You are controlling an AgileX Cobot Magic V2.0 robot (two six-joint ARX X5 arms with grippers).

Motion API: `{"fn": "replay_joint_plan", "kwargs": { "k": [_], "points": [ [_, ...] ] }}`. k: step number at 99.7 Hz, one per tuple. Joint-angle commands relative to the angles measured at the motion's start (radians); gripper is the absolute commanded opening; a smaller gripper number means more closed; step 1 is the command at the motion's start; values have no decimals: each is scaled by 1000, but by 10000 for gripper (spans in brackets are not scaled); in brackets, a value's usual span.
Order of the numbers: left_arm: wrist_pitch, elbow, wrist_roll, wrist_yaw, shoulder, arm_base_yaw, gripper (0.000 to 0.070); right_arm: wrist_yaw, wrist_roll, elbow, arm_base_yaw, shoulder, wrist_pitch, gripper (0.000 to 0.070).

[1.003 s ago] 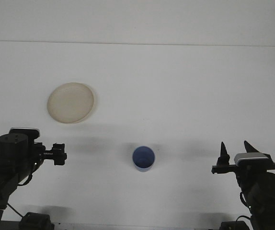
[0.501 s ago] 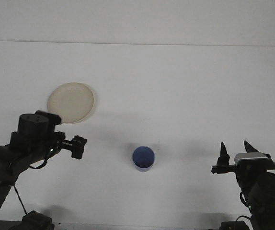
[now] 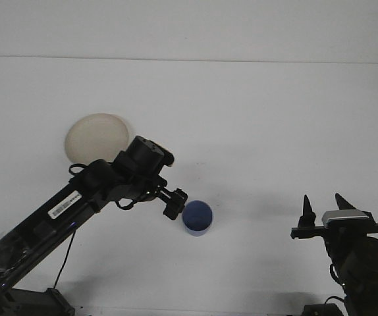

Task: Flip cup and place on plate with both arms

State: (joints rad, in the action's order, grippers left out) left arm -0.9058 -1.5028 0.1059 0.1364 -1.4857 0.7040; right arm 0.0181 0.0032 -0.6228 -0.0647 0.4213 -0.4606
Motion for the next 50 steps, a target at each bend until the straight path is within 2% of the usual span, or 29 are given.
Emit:
{"fn": "replay_joint_plan", "kwargs": {
  "k": [1, 50],
  "points": [
    [3, -26, 8, 4, -46, 27, 583, 1, 0, -3, -1, 5, 10, 490],
    [29, -26, 2, 4, -273, 95, 583, 1, 0, -3, -2, 5, 10, 490]
  ]
}}
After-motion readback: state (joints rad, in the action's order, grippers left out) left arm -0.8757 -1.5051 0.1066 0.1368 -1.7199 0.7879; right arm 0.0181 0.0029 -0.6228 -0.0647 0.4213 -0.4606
